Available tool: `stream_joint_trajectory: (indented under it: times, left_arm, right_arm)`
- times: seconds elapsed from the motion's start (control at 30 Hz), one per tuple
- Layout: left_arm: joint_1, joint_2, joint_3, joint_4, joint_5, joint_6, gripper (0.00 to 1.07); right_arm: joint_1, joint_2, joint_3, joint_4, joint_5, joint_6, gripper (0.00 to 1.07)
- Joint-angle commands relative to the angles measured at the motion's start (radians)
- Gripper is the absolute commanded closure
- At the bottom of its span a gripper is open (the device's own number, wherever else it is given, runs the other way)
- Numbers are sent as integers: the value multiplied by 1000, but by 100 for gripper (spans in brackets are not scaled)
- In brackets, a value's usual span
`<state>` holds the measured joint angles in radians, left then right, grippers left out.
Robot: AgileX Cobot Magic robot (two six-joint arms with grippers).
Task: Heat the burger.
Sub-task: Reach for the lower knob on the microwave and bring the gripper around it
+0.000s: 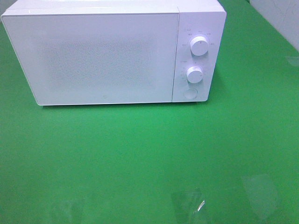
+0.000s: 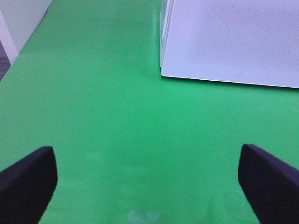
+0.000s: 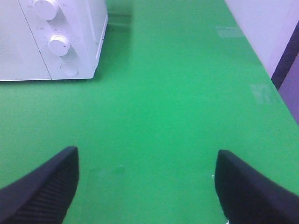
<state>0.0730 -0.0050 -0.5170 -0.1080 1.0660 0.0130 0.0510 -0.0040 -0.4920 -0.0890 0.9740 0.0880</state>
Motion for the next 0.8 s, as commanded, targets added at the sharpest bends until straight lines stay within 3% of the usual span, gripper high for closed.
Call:
stream_joint_trajectory:
  times: [0.03,0.8]
  left_arm:
    - [2,-16,1,-5,-1,2,5]
    - [2,-14,1,-5,-1,2,5]
  right_arm:
    - [-4,-27,0,-2,-11,-6,31]
    - [-4,-27,0,-2,-11,-6,31]
